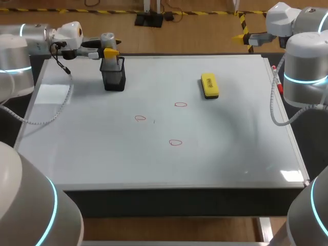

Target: Pick up the inspection probe, press it on each red-marked spot on the whiteboard one by one, put down the probe, pick up the eraser, and wipe off all the red marks.

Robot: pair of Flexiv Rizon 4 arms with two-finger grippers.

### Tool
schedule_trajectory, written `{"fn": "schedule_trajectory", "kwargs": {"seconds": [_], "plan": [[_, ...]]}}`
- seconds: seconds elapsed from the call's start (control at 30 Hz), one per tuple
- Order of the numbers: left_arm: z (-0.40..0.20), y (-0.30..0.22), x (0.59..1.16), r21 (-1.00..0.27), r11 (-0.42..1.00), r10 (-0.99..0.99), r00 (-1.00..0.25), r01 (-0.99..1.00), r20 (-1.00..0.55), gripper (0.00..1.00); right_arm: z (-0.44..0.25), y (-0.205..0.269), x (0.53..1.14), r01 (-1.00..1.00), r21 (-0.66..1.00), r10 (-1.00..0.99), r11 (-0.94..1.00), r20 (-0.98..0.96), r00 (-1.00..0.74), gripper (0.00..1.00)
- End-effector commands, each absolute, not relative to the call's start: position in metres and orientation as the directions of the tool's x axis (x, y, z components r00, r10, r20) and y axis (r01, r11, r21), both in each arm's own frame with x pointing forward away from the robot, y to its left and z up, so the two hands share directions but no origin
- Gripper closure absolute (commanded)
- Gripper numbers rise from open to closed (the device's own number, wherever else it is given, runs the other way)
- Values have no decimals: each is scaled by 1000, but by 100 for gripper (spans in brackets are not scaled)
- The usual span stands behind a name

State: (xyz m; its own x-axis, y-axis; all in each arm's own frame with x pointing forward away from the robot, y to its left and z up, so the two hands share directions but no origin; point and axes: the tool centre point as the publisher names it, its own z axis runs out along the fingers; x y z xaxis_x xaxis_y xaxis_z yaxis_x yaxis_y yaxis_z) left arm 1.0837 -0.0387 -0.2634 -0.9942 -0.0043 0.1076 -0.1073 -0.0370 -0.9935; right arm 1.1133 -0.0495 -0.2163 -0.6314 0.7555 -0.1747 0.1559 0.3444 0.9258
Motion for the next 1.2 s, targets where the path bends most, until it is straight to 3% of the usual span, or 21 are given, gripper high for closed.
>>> {"fn": "schedule_trajectory", "kwargs": {"seconds": [0.03,1.2], "plan": [[-251,-42,1078,-995,-18,-25,-995,-101,102,100,-216,-50,1114,157,925,755,345,-174,-632,0],[-197,-38,1075,-999,-31,-121,-993,-9,13,100,-216,-50,1114,157,925,755,345,-174,-632,0]]}}
